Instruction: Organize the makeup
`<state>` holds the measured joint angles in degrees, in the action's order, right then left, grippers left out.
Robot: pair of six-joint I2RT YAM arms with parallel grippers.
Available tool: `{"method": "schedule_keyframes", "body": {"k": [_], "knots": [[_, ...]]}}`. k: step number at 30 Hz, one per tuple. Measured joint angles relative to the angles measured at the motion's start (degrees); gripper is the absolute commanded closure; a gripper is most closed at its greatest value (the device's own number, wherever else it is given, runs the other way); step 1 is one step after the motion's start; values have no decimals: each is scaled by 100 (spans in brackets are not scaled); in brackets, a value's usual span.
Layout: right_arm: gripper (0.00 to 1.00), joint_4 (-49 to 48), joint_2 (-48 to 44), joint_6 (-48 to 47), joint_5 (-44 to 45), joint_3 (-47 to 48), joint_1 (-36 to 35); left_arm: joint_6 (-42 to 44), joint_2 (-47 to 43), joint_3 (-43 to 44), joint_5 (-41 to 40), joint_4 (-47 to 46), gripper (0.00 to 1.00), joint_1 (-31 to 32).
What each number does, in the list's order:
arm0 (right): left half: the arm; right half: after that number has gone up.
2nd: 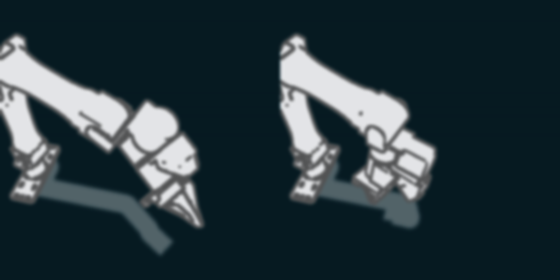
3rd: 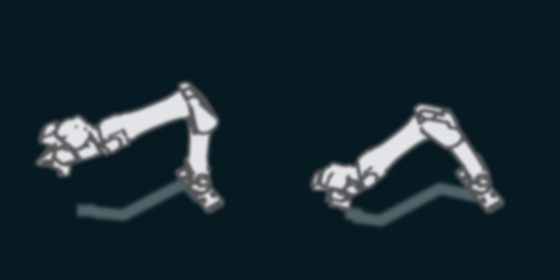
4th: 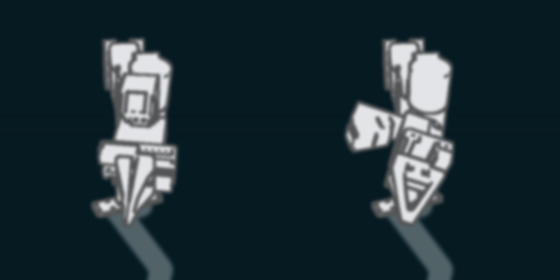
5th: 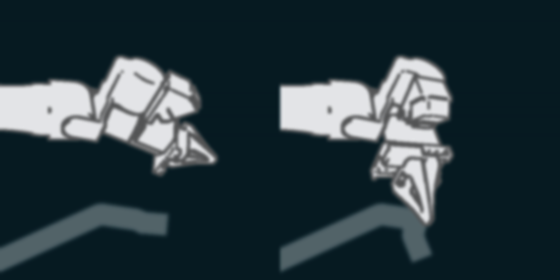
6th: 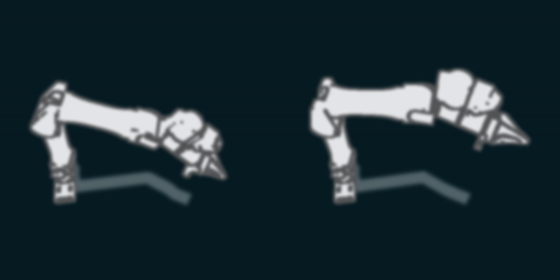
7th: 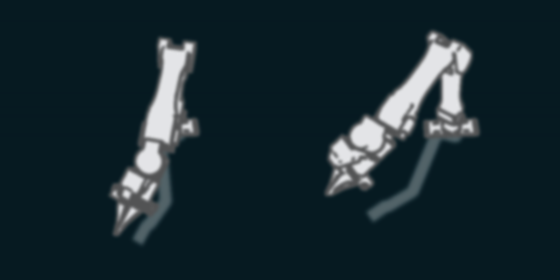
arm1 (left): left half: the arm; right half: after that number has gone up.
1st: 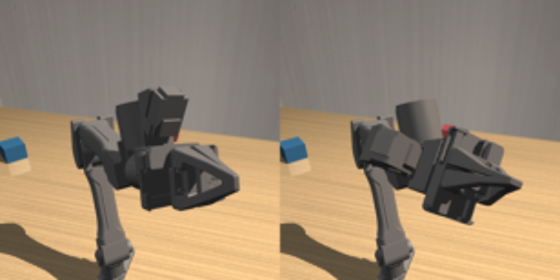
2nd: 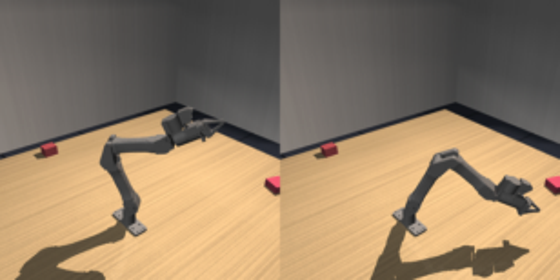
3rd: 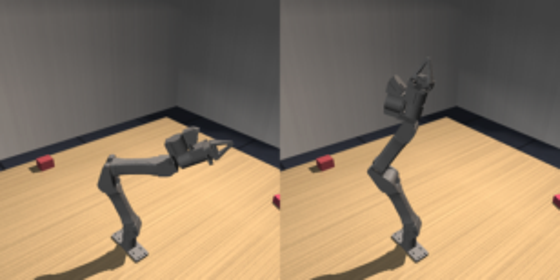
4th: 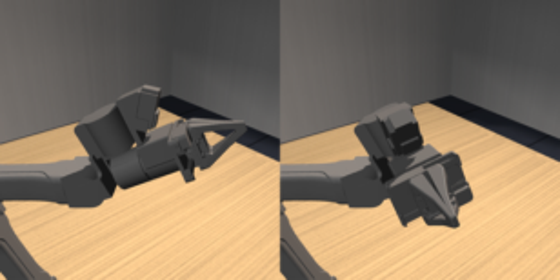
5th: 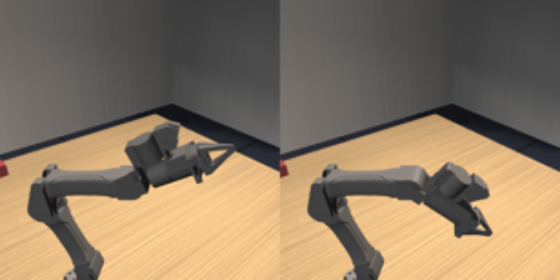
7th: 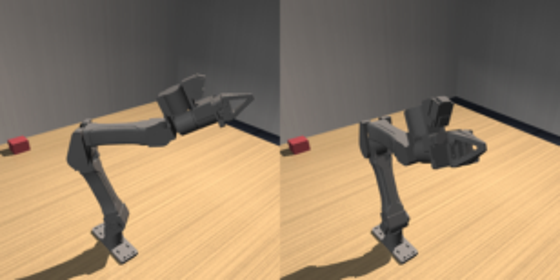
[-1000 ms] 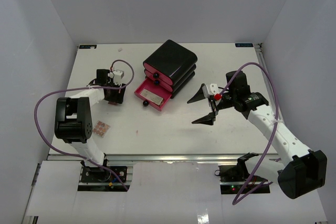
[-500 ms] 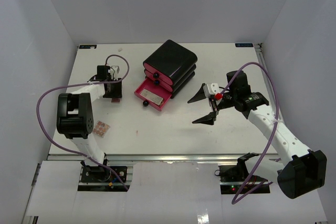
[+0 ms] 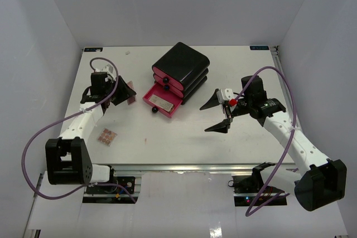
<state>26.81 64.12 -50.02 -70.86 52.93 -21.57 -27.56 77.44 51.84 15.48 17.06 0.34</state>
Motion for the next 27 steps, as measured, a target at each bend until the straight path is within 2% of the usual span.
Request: {"method": "schedule_keyframes", "body": {"k": [4,10,11,13,19,23,27], "knots": [[10,3,0,0,-7,-29,14,-1085,-97,-269,552,-244,100,25],[10,2,0,0,-9,-29,23,-2413,-95,-445,908,-661,100,387],[10,2,0,0,-11,-29,27,-2592,-90,-441,936,-749,100,471],[10,2,0,0,-20,-29,40,-2881,-35,-405,930,-883,93,657],[10,2,0,0,-43,-31,71,-3492,430,-276,815,-1263,89,1143],[10,2,0,0,-55,-31,93,-3698,835,-140,665,-1335,77,1387],[10,2,0,0,-75,-31,99,-3825,1015,-76,522,-1426,50,1480]]}}
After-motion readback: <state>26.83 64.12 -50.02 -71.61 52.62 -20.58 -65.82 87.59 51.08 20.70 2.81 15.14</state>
